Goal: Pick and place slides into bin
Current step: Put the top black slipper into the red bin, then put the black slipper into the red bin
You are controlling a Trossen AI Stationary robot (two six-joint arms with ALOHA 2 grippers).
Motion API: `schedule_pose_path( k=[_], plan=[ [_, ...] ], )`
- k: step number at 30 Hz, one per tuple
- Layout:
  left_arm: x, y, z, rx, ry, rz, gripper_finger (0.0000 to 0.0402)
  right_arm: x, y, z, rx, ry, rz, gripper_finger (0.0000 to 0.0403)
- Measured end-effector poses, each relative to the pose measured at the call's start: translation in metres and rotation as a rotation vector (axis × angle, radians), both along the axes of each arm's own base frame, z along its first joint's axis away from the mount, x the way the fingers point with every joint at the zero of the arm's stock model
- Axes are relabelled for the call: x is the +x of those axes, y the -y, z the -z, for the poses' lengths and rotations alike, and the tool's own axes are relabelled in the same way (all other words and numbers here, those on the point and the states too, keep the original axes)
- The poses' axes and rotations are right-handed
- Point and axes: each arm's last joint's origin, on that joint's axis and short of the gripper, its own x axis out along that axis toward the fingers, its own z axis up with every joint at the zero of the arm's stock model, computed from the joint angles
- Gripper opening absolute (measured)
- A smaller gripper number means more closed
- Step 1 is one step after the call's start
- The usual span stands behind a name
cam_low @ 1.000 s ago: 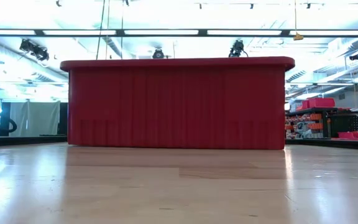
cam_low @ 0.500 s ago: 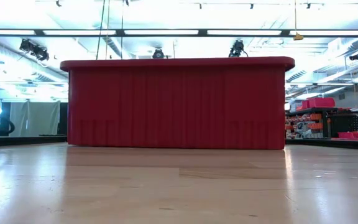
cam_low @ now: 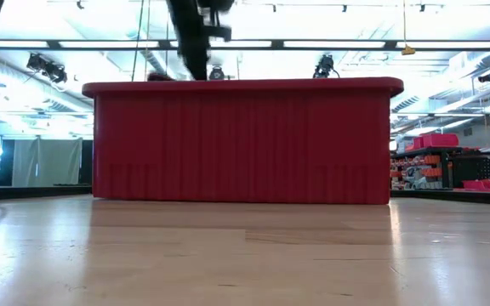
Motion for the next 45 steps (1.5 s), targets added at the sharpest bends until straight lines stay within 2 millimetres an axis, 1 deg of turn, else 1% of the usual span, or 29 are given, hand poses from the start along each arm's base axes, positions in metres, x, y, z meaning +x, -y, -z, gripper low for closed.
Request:
schedule_pose_path(
  k=[3,6,7,11,13,16,20,22,25,29,33,36,39,42,45],
  plan=[
    [0.005,-0.011,0.032,-0.001,-0.010,0.066,0.0003,-0.010,0.018,-0.012,-0.011,0.009,0.006,0.0008],
    [0.005,-0.008,0.060,-0.092,-0.026,0.158,0.0003,-0.020,0.031,-0.021,-0.010,0.025,0.012,0.0009],
    [0.004,-0.006,0.067,-0.130,-0.026,0.189,0.0003,-0.023,0.034,-0.023,-0.012,0.026,0.008,0.0009],
    [0.001,-0.001,0.081,-0.135,-0.080,0.312,0.0003,-0.032,0.040,-0.029,-0.022,0.029,-0.008,0.0008],
    [-0.003,-0.002,0.083,-0.143,-0.118,0.338,0.0004,-0.035,0.042,-0.031,-0.018,0.035,-0.009,0.0008],
    [-0.005,-0.008,0.078,-0.156,-0.117,0.314,0.0023,-0.036,0.043,-0.031,-0.018,0.039,-0.008,0.0009],
    [-0.005,-0.017,0.068,-0.151,-0.071,0.274,0.0070,-0.034,0.042,-0.030,-0.023,0.037,-0.006,0.0010],
    [-0.006,-0.020,0.068,-0.146,-0.086,0.263,0.0095,-0.034,0.042,-0.030,-0.024,0.036,-0.006,0.0009],
    [-0.010,-0.018,0.069,-0.177,-0.119,0.255,0.0131,-0.032,0.040,-0.029,-0.026,0.034,-0.002,0.0008],
    [-0.019,-0.011,0.072,-0.261,-0.209,0.254,0.0178,-0.028,0.038,-0.027,-0.034,0.032,0.004,0.0009],
    [-0.025,-0.006,0.073,-0.321,-0.268,0.207,0.0211,-0.026,0.036,-0.026,-0.017,0.052,0.025,0.0009],
    [-0.026,-0.006,0.073,-0.315,-0.282,0.210,0.0220,-0.024,0.035,-0.024,-0.014,0.055,0.032,0.0008],
    [-0.024,-0.008,0.070,-0.252,-0.286,0.239,0.0218,-0.023,0.034,-0.023,0.014,0.062,0.039,0.0008],
    [-0.020,-0.013,0.055,-0.128,-0.297,0.263,0.0207,-0.021,0.031,-0.020,0.189,0.080,0.057,0.0008],
    [-0.017,-0.018,0.028,0.002,-0.277,0.269,0.0196,-0.014,0.019,-0.011,0.362,0.017,0.039,0.0008]
  ],
)
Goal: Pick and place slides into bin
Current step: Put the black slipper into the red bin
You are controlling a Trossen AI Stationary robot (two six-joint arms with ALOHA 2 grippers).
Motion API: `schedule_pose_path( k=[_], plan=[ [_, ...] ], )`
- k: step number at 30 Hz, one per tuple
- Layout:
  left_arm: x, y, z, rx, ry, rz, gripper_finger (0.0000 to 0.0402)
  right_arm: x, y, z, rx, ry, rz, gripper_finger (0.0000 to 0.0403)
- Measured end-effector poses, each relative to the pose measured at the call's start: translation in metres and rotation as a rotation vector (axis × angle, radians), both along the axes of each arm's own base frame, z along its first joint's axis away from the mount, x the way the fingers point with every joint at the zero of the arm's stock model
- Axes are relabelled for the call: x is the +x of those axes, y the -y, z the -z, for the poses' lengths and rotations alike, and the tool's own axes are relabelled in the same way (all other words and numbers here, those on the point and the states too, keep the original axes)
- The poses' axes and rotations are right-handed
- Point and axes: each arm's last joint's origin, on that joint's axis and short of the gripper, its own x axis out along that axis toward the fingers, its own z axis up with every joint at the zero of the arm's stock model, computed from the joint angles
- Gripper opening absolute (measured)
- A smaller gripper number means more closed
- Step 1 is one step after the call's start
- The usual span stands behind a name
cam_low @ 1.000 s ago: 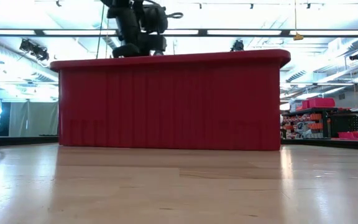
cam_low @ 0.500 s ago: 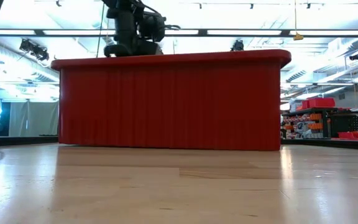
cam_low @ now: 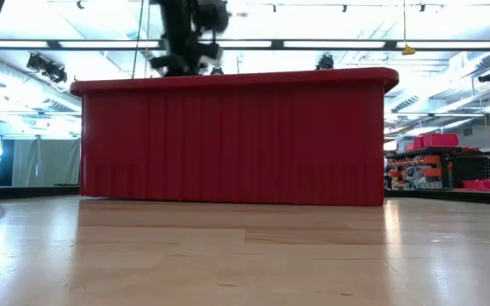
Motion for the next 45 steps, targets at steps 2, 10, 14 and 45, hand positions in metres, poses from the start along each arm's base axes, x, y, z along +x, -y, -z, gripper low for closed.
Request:
schedule_pose_path(
  k=[2,10,14,45],
  plan=[
    [0.003,-0.002,-0.024,0.069,0.076,0.001,0.0191,0.007,-0.013,0.009,0.079,-0.046,-0.018,0.0009],
    [0.004,0.018,-0.130,0.158,0.544,-0.036,0.0187,0.045,-0.069,0.063,0.486,-0.460,-0.085,0.0041],
    [-0.003,0.037,-0.172,0.068,0.796,-0.003,0.0187,0.060,-0.088,0.089,0.566,-0.654,-0.140,0.0065],
    [0.008,0.172,-0.196,-0.418,1.024,0.103,0.0163,0.037,-0.118,0.243,0.349,-1.267,-0.119,0.0111]
  ],
)
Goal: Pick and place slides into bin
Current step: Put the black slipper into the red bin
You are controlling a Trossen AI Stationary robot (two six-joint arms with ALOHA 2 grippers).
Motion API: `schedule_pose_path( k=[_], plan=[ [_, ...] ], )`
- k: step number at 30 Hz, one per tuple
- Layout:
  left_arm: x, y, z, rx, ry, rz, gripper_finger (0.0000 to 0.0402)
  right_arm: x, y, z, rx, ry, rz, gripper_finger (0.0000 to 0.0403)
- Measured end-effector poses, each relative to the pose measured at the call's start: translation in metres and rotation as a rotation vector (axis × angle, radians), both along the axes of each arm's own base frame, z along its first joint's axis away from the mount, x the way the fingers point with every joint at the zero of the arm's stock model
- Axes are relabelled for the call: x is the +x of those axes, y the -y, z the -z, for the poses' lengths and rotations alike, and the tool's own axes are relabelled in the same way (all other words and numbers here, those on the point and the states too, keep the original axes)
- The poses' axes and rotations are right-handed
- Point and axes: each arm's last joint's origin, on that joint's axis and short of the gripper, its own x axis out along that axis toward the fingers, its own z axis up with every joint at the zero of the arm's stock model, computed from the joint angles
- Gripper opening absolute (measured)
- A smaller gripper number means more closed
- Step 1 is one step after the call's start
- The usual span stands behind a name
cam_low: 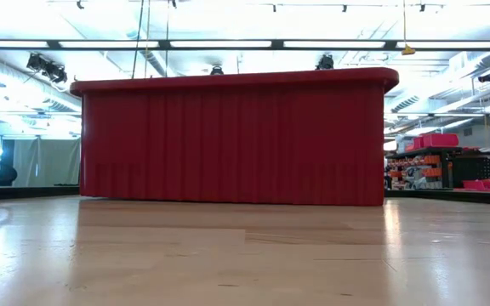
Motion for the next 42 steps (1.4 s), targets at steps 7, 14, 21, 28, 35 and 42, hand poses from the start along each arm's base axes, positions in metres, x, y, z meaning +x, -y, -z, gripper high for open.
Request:
schedule_pose_path(
  k=[7,14,21,28,35,42],
  plan=[
    [-0.001,0.003,0.001,0.001,-0.014,0.008,0.0160,-0.018,0.005,-0.012,0.060,0.283,0.130,0.0111],
    [-0.001,0.002,0.002,0.002,-0.023,0.004,0.0160,-0.026,-0.003,0.000,-0.001,0.315,0.041,0.0110],
    [-0.001,0.002,0.002,0.002,-0.022,0.003,0.0161,-0.025,-0.007,0.021,-0.035,0.258,-0.063,0.0110],
    [-0.001,0.001,0.002,0.002,-0.022,0.001,0.0156,-0.029,0.000,0.027,-0.124,0.216,-0.124,0.0110],
    [-0.001,0.001,0.002,0.002,-0.022,0.001,0.0153,-0.040,0.012,0.046,-0.190,0.154,-0.140,0.0110],
    [-0.001,0.001,0.002,0.002,-0.022,0.001,0.0142,-0.044,0.019,0.055,-0.216,0.111,-0.122,0.0093]
  ],
)
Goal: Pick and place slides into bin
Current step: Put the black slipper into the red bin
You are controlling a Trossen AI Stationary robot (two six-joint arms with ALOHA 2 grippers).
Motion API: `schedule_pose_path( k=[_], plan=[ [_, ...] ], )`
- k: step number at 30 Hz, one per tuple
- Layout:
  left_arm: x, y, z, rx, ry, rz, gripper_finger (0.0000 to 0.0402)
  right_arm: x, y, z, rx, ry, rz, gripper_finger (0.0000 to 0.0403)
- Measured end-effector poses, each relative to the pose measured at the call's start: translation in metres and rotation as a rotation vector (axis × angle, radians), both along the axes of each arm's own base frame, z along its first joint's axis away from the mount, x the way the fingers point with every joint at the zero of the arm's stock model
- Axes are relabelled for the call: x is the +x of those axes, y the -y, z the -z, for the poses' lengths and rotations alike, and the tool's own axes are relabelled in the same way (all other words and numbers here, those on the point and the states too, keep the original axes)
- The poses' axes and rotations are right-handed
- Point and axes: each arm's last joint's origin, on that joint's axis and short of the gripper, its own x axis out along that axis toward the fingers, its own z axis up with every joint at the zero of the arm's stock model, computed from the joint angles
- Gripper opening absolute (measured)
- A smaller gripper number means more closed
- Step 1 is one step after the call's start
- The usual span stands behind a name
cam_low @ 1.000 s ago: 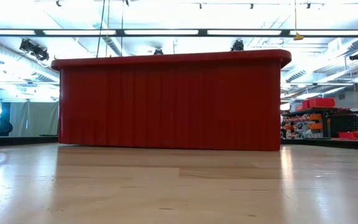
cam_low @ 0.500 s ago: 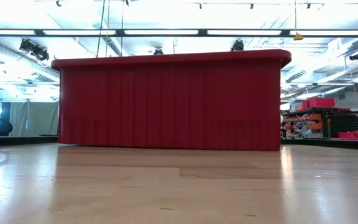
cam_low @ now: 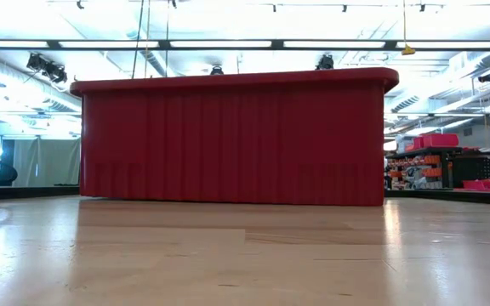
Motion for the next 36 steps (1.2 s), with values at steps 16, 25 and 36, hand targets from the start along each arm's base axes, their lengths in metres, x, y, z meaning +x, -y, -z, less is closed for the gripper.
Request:
schedule_pose_path(
  k=[16,25,36],
  plan=[
    [0.000,0.001,0.000,-0.184,0.003,-0.078,0.0131,0.026,-0.023,-0.099,0.208,0.392,-0.022,0.0007],
    [-0.001,-0.004,-0.005,-0.075,0.044,-0.135,0.0108,0.016,0.035,-0.252,-0.113,1.151,-0.111,0.0004],
    [-0.009,-0.047,-0.031,0.241,0.211,-0.406,0.0073,0.018,0.205,-0.324,-0.600,1.132,0.113,0.0002]
  ],
)
